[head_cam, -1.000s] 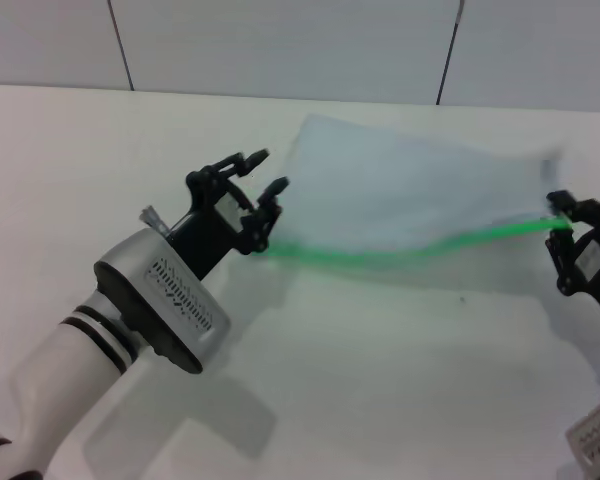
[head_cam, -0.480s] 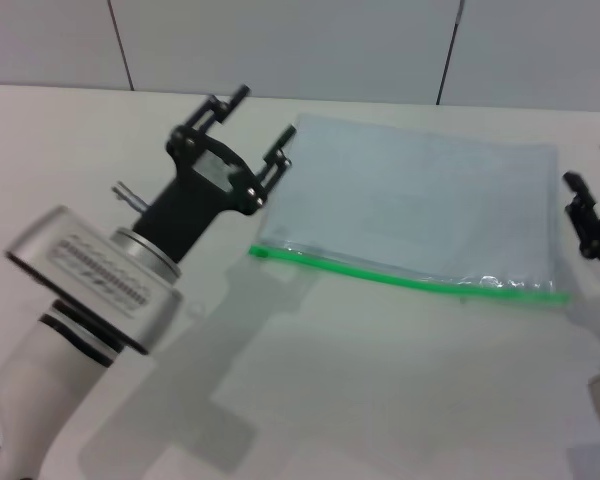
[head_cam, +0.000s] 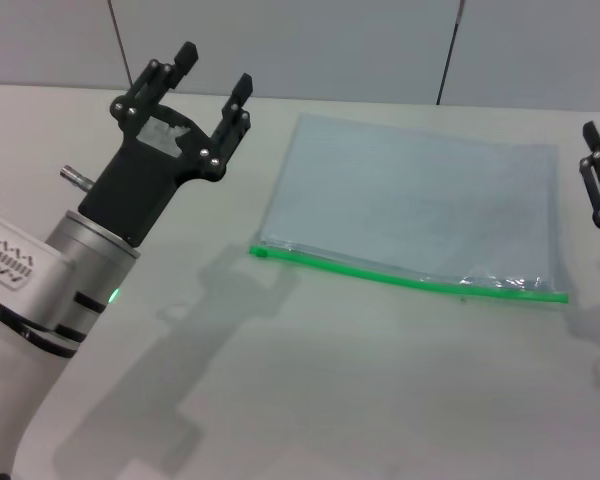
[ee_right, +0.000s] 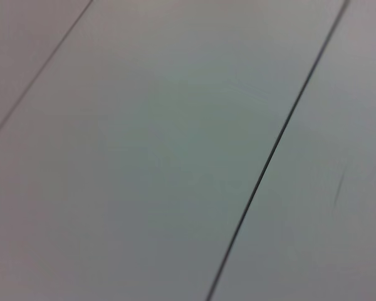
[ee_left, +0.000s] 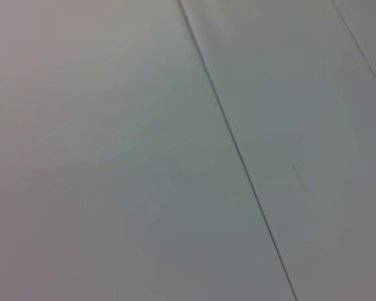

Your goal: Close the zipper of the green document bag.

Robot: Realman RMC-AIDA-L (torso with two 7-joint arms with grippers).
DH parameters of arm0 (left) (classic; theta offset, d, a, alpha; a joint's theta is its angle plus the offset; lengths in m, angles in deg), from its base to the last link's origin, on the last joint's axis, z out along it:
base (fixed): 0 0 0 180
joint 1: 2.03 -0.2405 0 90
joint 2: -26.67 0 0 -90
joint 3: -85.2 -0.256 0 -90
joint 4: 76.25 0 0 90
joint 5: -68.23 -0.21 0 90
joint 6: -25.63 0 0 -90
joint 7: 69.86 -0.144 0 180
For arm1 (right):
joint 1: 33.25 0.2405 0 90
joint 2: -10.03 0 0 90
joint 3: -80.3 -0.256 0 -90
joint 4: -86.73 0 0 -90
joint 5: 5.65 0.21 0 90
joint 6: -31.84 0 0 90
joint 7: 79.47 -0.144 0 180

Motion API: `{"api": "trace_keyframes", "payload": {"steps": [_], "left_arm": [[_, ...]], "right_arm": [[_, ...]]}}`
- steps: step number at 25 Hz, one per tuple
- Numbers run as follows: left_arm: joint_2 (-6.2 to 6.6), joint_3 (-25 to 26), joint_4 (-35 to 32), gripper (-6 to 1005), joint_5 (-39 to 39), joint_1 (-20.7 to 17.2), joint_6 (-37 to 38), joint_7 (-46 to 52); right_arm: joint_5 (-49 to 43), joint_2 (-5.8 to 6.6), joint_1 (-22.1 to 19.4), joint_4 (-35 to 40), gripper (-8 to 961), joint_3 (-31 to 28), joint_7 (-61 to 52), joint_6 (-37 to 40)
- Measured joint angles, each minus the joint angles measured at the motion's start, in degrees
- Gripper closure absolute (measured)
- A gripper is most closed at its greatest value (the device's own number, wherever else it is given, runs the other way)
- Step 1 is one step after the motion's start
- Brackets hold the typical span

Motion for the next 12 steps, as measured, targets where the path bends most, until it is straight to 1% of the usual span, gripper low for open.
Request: {"api": "trace_keyframes", "payload": {"steps": [7, 12], "left_arm": [[0.21, 0.06, -0.04, 400, 1.32, -0.14, 2.33, 6.88], [0.23, 0.51, -0.04, 399, 3.62, -0.4, 2.48, 8.58]], "right_arm": [[-0.46, 0.21, 0.08, -0.58, 466, 1.03, -20.0, 9.15], [-1.73, 0.36, 0.23, -3.3, 464, 1.03, -27.76, 14.78]]}}
